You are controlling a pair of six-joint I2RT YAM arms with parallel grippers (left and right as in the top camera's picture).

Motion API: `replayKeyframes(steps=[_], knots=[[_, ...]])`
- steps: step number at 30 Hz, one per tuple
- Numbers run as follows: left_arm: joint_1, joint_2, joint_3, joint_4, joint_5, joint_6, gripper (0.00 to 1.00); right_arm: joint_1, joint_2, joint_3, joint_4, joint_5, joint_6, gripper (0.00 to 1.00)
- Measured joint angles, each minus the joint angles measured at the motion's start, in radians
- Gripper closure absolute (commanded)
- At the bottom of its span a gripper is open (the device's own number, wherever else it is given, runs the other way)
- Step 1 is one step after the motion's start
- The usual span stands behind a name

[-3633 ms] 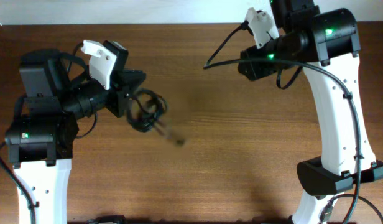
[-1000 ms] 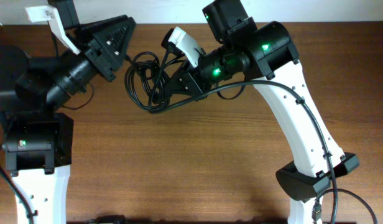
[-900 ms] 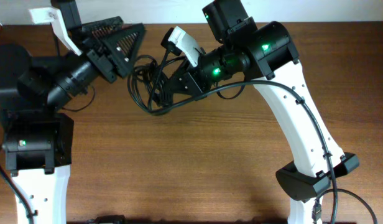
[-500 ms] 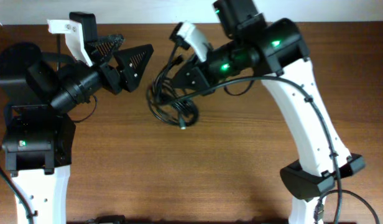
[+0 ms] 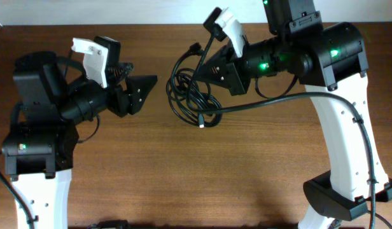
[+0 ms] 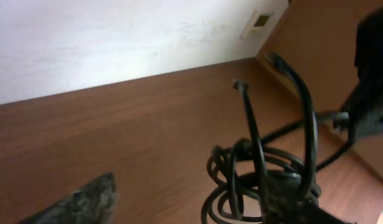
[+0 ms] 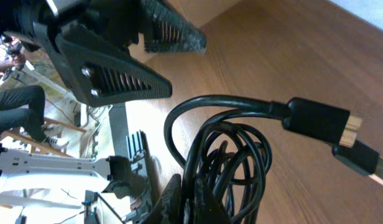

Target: Untangle cables

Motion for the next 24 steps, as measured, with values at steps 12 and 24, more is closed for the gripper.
replayKeyframes(steps=[12, 24], knots=[[0.000, 0.000, 0.000, -0.065, 0.056, 0.153, 0.86, 0.000, 0.000, 0.000, 0.075, -0.175, 0.086, 0.96], [0.000, 0.000, 0.000, -0.066, 0.056, 0.159, 0.18, 0.000, -0.002, 0.000, 0.081, -0.217, 0.090, 0.96]])
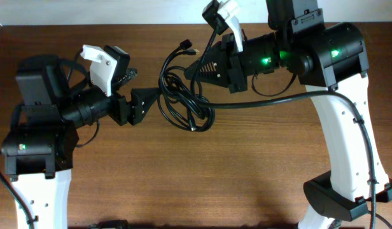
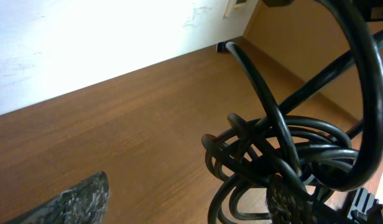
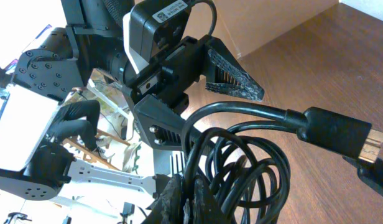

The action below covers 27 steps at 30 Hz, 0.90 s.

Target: Untangle cables

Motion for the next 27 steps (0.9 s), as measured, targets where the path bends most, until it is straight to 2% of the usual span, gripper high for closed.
replayKeyframes(steps=[3, 8, 20, 21, 24, 25, 26, 27], knots=[[0.000, 0.000, 0.000, 0.000, 0.000, 0.000, 0.11, 0.000, 0.000, 0.000, 0.000, 0.030, 0.000, 0.96], [0.000, 0.000, 0.000, 0.000, -0.002, 0.000, 0.10, 0.000, -0.001, 0.000, -0.008, 0.154, 0.000, 0.96], [0.000, 0.008, 0.000, 0.005, 0.001, -0.004, 0.16, 0.003, -0.002, 0.000, -0.005, 0.139, 0.000, 0.96], [0.000, 0.017, 0.000, 0.005, 0.008, -0.005, 0.20, 0.006, -0.002, 0.000, 0.001, 0.139, 0.000, 0.96], [0.000, 0.047, 0.000, 0.011, 0.049, -0.014, 0.22, 0.024, -0.002, 0.000, 0.020, 0.139, 0.000, 0.96], [0.000, 0.049, 0.000, 0.014, 0.056, -0.020, 0.23, 0.025, -0.002, 0.000, 0.022, 0.139, 0.000, 0.96], [0.000, 0.049, 0.000, 0.017, 0.060, -0.028, 0.33, 0.026, -0.002, 0.000, 0.022, 0.139, 0.000, 0.96], [0.000, 0.049, 0.000, 0.022, 0.068, -0.035, 0.55, 0.026, -0.002, 0.000, 0.022, 0.139, 0.000, 0.96]])
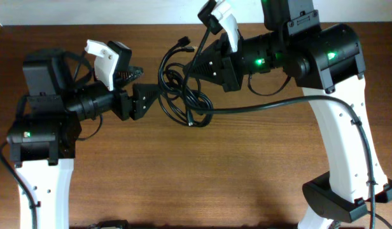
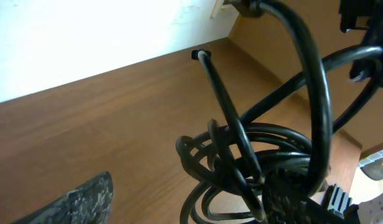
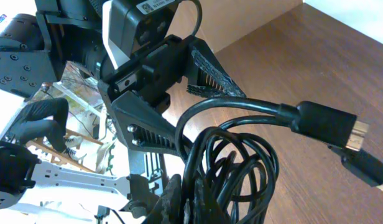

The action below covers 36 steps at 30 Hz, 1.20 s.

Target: Untangle cables

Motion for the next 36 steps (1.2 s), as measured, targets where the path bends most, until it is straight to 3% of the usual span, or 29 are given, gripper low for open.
replayKeyframes(steps=[4, 7, 8, 9, 10, 11, 21, 28, 36], knots=[[0.000, 0.000, 0.000, 0.013, 0.008, -0.026, 0.55, 0.014, 0.000, 0.000, 0.011, 0.000, 0.000, 0.96], [0.000, 0.000, 0.000, 0.013, 0.007, -0.031, 0.43, 0.053, 0.000, 0.000, 0.040, 0.001, 0.000, 0.96], [0.000, 0.000, 0.000, 0.013, 0.006, -0.034, 0.43, 0.064, 0.000, 0.000, 0.045, 0.003, 0.000, 0.96], [0.000, 0.000, 0.000, 0.013, 0.006, -0.037, 0.50, 0.066, 0.000, 0.000, 0.045, 0.005, 0.000, 0.96], [0.000, 0.000, 0.000, 0.013, 0.006, -0.037, 0.93, 0.067, 0.000, 0.000, 0.046, 0.008, 0.000, 0.96], [0.000, 0.000, 0.000, 0.013, 0.006, -0.040, 1.00, 0.067, 0.000, 0.000, 0.046, 0.012, 0.000, 0.96], [0.000, 0.000, 0.000, 0.013, 0.010, -0.045, 1.00, 0.068, 0.000, 0.000, 0.046, 0.069, 0.005, 0.96], [0.000, 0.000, 0.000, 0.014, -0.027, -0.045, 1.00, 0.070, 0.000, 0.000, -0.073, 0.359, 0.005, 0.96], [0.034, -0.001, 0.000, 0.072, -0.034, -0.046, 1.00, 0.070, 0.000, 0.000, -0.193, 0.535, 0.005, 0.96]])
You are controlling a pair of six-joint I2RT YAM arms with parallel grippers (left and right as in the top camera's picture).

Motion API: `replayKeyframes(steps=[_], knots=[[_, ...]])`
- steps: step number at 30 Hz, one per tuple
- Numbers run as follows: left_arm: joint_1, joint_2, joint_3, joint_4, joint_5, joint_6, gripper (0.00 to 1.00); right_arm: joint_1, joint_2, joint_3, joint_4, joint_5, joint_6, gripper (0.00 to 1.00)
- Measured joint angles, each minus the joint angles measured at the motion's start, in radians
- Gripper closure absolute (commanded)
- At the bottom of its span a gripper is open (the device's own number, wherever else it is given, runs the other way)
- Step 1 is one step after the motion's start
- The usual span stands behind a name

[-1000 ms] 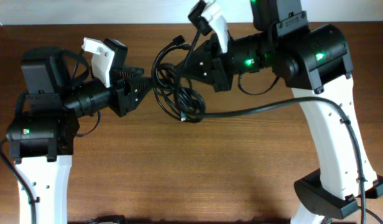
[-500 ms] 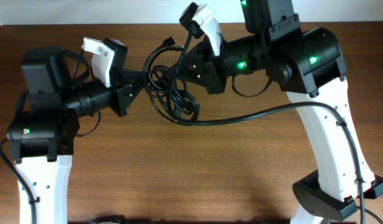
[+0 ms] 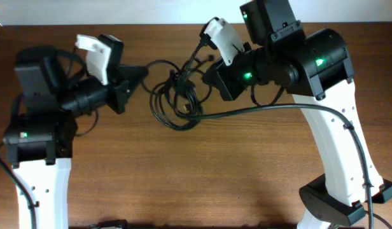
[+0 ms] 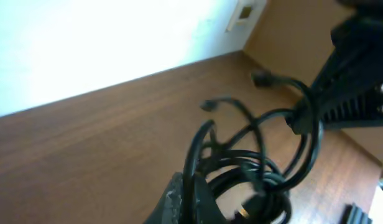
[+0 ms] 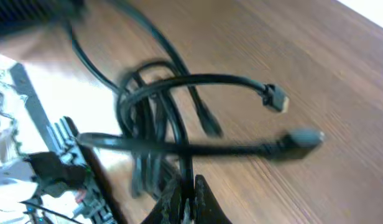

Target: Untangle cables

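Observation:
A tangle of black cables point(image 3: 174, 98) hangs over the brown table point(image 3: 183, 178) between both grippers. My left gripper point(image 3: 139, 74) is shut on one strand at the tangle's left side; the left wrist view shows its fingers point(image 4: 179, 202) pinching a cable point(image 4: 201, 149) that rises from them. My right gripper point(image 3: 207, 74) is shut on another strand at the tangle's right; in the right wrist view a thin cable point(image 5: 179, 146) runs into its closed fingers point(image 5: 201, 199). Loose plugs point(image 5: 275, 98) stick out of the loops.
A thick black arm cable point(image 3: 272, 105) runs from the right arm's base across the table under the right arm. The white wall point(image 4: 86, 43) borders the table's far edge. Both white arm bases stand at the front corners.
My left gripper, open beside the tangle before, is now shut on a strand and sits farther back and left. The right gripper has shifted right. The loops are drawn out looser between them.
My right gripper first held the bundle near the table's middle, with the left gripper open and apart. Then the bundle was at the left gripper's open jaws and stayed there. Now both grippers grip strands and the tangle is spread wider.

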Motion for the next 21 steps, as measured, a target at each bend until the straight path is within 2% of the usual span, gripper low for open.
replayKeyframes(steps=[2, 5, 8, 9, 10, 12, 16, 21], knots=[[0.068, -0.012, 0.000, 0.040, -0.002, -0.026, 1.00, 0.000, 0.000, 0.000, -0.019, 0.042, 0.000, 0.96], [0.203, -0.065, -0.001, 0.125, 0.011, -0.132, 1.00, 0.003, 0.000, 0.000, -0.027, 0.058, 0.000, 0.96], [0.302, -0.128, -0.001, 0.144, 0.010, -0.203, 1.00, 0.005, 0.000, 0.000, -0.034, 0.077, -0.001, 0.96], [0.320, -0.141, -0.001, 0.144, 0.006, -0.214, 1.00, 0.005, 0.000, 0.000, -0.037, 0.083, 0.000, 0.92], [0.331, -0.153, -0.001, 0.144, 0.002, -0.223, 1.00, 0.005, 0.000, 0.000, -0.050, 0.087, 0.003, 0.67], [0.332, -0.161, -0.001, 0.155, -0.005, -0.237, 1.00, 0.005, 0.000, 0.000, -0.078, 0.090, 0.003, 0.64], [0.335, -0.161, -0.001, 0.160, 0.027, -0.243, 1.00, 0.005, 0.000, 0.000, -0.086, 0.089, 0.007, 0.48], [0.293, -0.161, -0.001, 0.163, 0.209, -0.250, 1.00, 0.005, 0.000, 0.000, -0.087, 0.027, -0.015, 0.47]])
